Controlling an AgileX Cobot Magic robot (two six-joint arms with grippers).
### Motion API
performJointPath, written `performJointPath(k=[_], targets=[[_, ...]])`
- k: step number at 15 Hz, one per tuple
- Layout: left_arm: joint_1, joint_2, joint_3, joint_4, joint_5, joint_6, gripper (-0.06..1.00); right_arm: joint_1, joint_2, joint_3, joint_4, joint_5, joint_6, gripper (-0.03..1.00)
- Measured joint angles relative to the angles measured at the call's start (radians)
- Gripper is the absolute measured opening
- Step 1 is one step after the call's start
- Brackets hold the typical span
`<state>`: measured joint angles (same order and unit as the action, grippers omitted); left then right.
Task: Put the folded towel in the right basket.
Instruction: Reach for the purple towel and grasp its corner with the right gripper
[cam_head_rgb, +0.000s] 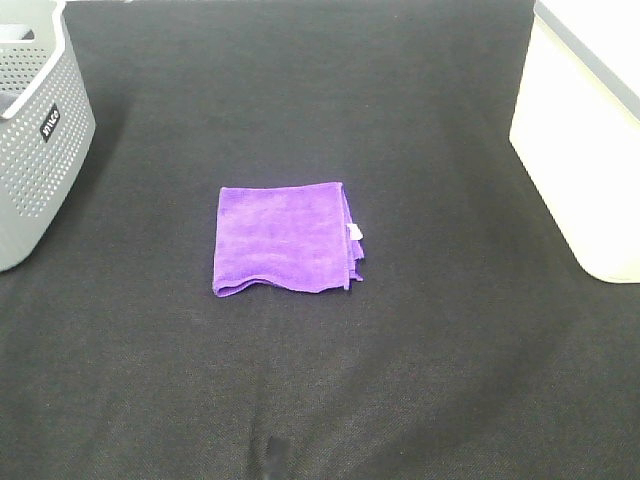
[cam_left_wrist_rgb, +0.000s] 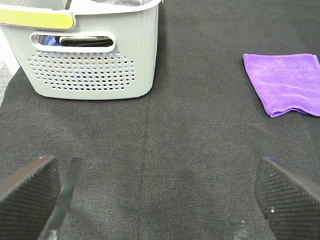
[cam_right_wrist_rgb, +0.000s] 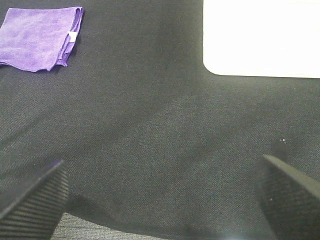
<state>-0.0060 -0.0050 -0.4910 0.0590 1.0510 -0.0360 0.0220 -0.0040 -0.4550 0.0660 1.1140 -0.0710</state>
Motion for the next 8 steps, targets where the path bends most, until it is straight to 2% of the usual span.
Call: performJointPath(k=[8], targets=[[0.000,0.000,0.000,0.000,0.000,0.000,0.99,0.000,0.000,0.000,0.000,0.000,0.000,0.96]])
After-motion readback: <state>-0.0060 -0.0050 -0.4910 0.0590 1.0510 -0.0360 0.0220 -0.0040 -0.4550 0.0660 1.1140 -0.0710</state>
